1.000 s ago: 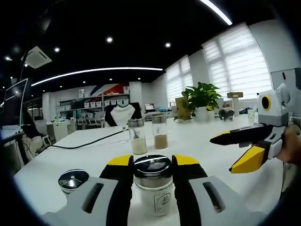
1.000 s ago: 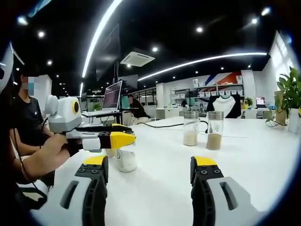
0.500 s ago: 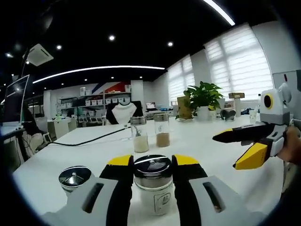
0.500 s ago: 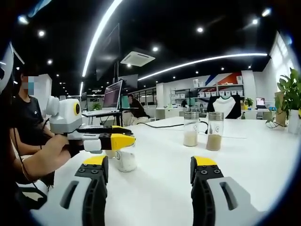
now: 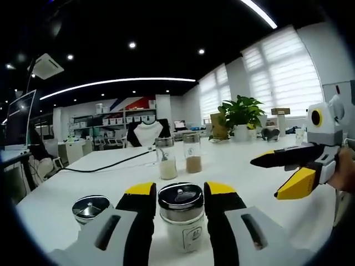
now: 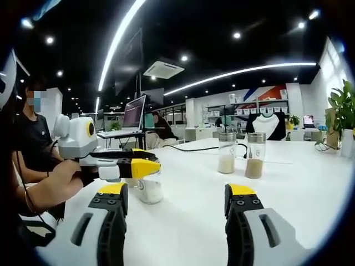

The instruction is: Rotate the seasoning bottle until the label or dispensing opening points toward the visible target arrow and the bottle remains upright within the marked orientation range

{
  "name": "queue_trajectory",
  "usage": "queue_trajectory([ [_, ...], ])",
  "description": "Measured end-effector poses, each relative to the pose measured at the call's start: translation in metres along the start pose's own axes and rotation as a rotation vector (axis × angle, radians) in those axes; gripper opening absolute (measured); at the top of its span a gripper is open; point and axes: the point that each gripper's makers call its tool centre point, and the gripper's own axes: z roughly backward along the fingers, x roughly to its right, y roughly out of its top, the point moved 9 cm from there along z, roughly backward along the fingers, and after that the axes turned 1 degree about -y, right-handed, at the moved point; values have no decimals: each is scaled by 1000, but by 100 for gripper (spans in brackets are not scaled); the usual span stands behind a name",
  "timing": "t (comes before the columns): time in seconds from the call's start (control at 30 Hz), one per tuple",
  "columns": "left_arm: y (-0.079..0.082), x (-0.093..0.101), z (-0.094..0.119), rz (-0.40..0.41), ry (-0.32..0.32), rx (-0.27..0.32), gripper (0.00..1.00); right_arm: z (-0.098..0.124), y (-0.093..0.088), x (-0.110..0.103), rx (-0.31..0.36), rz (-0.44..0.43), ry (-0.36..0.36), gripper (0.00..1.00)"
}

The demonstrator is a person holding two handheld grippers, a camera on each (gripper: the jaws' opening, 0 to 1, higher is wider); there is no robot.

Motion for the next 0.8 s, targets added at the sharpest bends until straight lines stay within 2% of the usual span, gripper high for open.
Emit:
queue_trajectory([
  [0.23, 12, -2, 12, 1, 18, 15, 49, 2, 1, 1, -1, 7, -1, 71],
  [0.37, 16, -6, 14, -26, 50, 14, 55, 3, 2, 2, 3, 4, 0, 71],
  [0.63, 24, -9, 12, -27, 43, 22, 58, 6, 6, 4, 8, 19, -7, 71],
  [0.73, 27, -8, 10, -54, 46, 12, 57, 8, 7, 5, 12, 15, -8, 71],
  [0.8, 29, -7, 8, -42, 29, 24, 59, 8, 8, 5, 13, 6, -5, 73],
])
